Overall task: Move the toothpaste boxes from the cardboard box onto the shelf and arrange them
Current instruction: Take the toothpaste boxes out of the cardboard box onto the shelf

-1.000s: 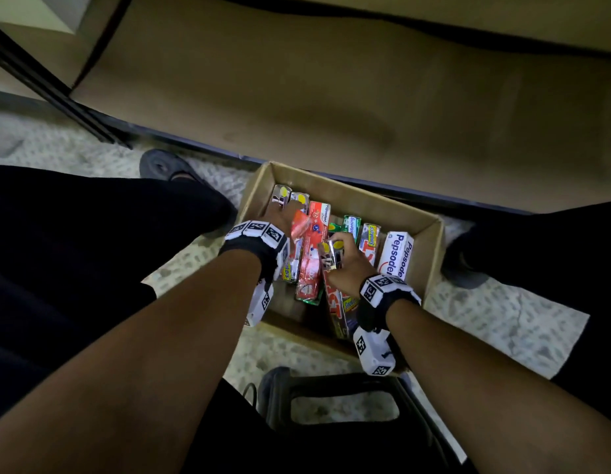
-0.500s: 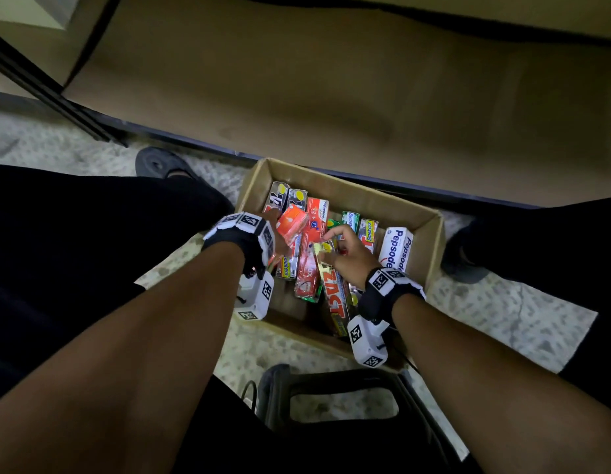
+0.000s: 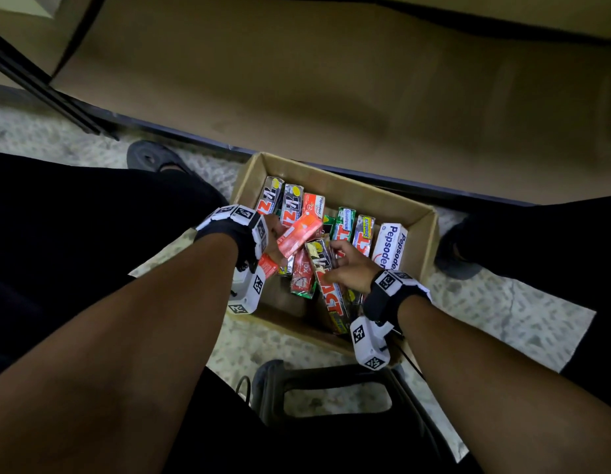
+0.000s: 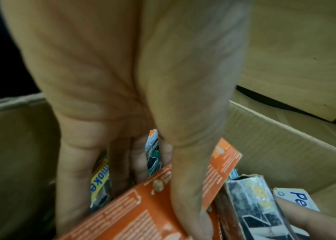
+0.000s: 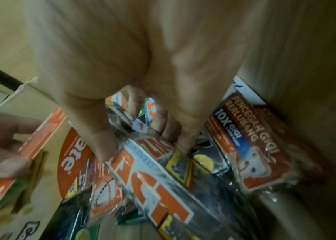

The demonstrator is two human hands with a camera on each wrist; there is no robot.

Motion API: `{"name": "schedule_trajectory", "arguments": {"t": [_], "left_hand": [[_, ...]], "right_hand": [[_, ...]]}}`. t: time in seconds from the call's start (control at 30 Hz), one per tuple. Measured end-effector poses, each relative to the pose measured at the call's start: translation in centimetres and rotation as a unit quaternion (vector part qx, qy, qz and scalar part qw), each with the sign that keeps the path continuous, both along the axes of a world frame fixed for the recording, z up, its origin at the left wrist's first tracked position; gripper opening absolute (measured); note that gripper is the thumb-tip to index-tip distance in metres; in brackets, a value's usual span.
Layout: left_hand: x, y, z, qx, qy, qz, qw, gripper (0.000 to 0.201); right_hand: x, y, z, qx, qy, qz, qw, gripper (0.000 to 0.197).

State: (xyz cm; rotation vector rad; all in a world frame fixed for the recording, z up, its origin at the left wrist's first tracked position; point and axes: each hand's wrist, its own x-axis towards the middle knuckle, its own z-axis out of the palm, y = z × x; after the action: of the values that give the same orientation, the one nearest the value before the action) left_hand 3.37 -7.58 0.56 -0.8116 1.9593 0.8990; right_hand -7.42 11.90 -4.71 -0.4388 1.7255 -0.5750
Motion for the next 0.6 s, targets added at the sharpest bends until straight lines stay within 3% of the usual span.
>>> {"name": "schedule_trajectory", "arguments": {"t": [0.17,0.3,0.37,0.5,0.6], "left_hand": [[0.4,-0.1,-0.9,0.016,0.023,0.069,0.997,0.055],[0.9,1.0,-0.8,0.036,0.037,0.164,0.985,0.034],[0.9,1.5,-1.1,0.036,0.033,0.158,0.986,0.029],[1.3,2.4,-0.7,0.027,0.055,0.213,0.975,0.043],[1.6,2.8,-0.7,0.021,0.063,0.22,0.973,0.077]], "right_hand": [[-0.4,0.4,0.4,0.01,0.008,-0.043,0.999,0.08],[-0.3,0.2,0.9,0.025,0.026,-0.074,0.997,0.079],[-0.3,0.0,1.4,0.025,0.037,-0.093,0.995,0.08],[-0.6,0.0,2.6,0.032,0.049,-0.133,0.989,0.081],[-1.1,0.2,3.8,0.018,0.047,-0.155,0.987,0.077]]}}
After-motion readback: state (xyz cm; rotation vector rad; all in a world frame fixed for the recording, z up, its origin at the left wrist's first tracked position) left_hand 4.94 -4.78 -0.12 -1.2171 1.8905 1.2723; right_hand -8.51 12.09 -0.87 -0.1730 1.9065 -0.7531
